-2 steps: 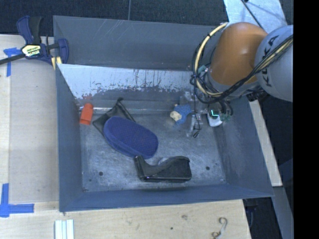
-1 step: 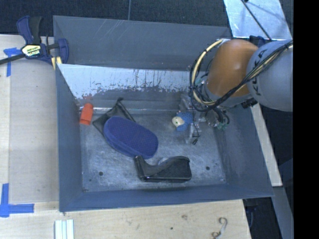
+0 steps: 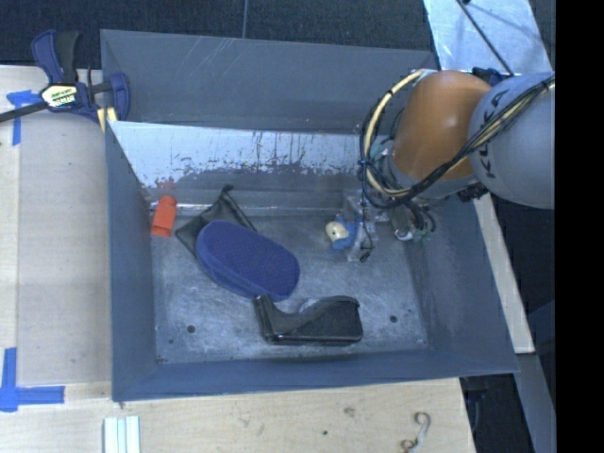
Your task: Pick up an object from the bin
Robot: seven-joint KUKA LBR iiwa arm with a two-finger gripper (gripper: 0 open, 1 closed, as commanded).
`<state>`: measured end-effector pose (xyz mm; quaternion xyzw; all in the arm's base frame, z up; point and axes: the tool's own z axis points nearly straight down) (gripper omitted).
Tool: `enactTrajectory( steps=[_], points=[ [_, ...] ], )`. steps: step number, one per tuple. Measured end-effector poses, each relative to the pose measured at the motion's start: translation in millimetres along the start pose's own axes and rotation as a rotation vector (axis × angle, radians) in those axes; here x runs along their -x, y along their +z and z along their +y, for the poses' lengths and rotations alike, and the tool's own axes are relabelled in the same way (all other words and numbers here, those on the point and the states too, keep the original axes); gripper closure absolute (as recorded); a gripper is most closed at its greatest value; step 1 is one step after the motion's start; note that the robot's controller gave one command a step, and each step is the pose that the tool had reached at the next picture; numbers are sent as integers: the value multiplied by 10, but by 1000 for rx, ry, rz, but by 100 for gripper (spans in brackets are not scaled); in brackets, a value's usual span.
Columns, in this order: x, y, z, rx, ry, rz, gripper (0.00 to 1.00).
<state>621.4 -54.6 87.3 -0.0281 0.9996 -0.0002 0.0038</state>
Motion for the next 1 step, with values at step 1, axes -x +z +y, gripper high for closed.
enactTrajectory(
  steps=[1],
  points=[
    [-100, -1474, -60, -2, -23, -6, 100]
  ],
)
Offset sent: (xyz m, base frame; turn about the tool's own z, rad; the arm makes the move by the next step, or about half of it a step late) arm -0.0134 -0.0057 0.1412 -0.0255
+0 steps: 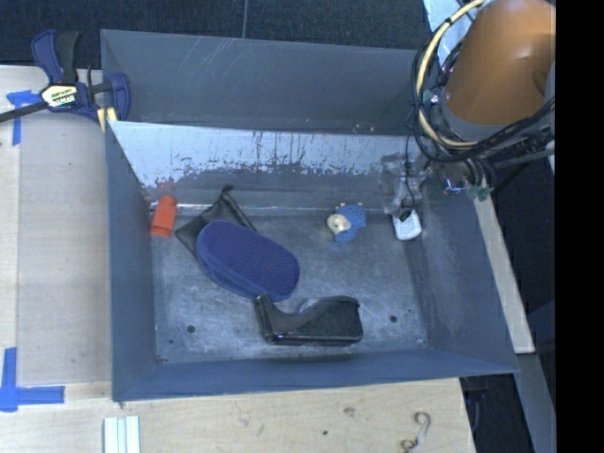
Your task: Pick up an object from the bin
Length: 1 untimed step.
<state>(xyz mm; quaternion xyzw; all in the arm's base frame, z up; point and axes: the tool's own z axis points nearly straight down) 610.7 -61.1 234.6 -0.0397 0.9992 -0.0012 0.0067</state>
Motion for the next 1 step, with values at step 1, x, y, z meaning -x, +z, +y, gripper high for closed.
enactTrajectory(
  steps=[1],
  points=[
    [-17, 55, 4, 2, 0, 9, 0]
  ],
)
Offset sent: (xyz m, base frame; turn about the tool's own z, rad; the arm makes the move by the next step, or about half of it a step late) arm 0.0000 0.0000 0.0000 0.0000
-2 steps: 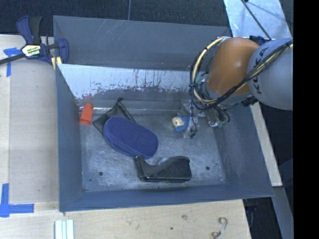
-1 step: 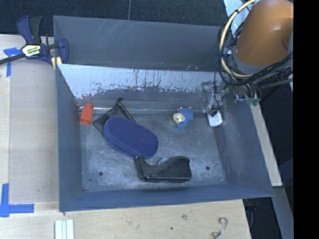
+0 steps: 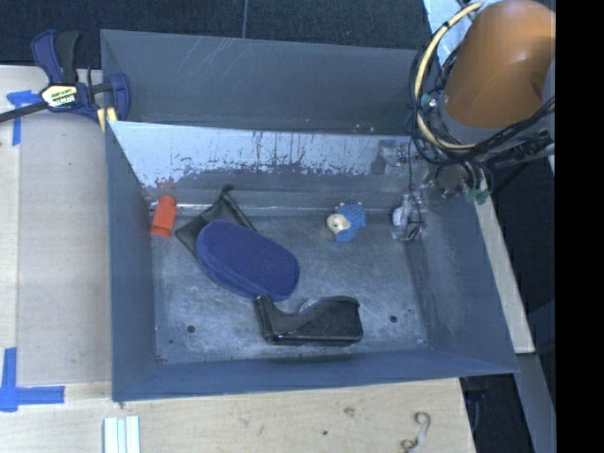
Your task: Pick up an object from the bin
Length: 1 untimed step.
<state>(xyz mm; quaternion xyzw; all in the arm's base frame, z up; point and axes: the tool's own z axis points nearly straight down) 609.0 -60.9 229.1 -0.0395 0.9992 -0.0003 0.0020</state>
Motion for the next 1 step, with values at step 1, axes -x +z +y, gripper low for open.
enactTrajectory(
  steps=[1],
  points=[
    [56, 1353, -34, 1, 121, 5, 0]
  ],
)
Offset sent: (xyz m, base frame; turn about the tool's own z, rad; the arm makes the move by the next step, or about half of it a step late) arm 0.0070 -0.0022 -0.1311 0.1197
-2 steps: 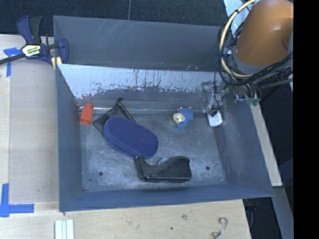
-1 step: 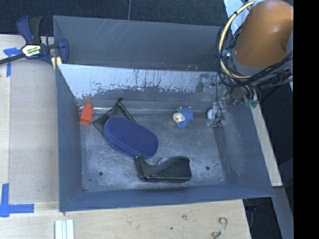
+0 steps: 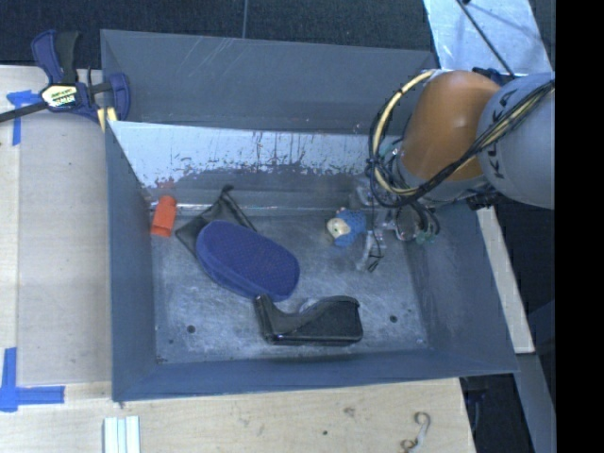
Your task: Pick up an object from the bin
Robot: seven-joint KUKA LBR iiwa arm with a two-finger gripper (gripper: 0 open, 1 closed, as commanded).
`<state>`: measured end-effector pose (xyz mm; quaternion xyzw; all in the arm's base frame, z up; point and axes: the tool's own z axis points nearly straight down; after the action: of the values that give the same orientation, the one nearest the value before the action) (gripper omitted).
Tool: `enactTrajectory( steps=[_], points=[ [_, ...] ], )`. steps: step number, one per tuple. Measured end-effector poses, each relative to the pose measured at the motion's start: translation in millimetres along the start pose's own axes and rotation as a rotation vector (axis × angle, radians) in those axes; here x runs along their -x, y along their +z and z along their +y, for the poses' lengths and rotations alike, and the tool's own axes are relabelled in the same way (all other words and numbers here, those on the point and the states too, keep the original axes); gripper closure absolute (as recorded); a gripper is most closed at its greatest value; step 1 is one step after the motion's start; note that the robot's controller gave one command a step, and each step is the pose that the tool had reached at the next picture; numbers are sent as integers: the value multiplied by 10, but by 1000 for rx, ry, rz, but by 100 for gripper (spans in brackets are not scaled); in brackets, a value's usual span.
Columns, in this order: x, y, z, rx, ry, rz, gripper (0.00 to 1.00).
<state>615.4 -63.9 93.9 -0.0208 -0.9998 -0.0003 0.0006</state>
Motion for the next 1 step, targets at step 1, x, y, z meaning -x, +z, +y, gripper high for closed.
enactTrajectory(
  steps=[1],
  points=[
    [-131, 60, -445, -4, -72, -15, 0]
  ],
)
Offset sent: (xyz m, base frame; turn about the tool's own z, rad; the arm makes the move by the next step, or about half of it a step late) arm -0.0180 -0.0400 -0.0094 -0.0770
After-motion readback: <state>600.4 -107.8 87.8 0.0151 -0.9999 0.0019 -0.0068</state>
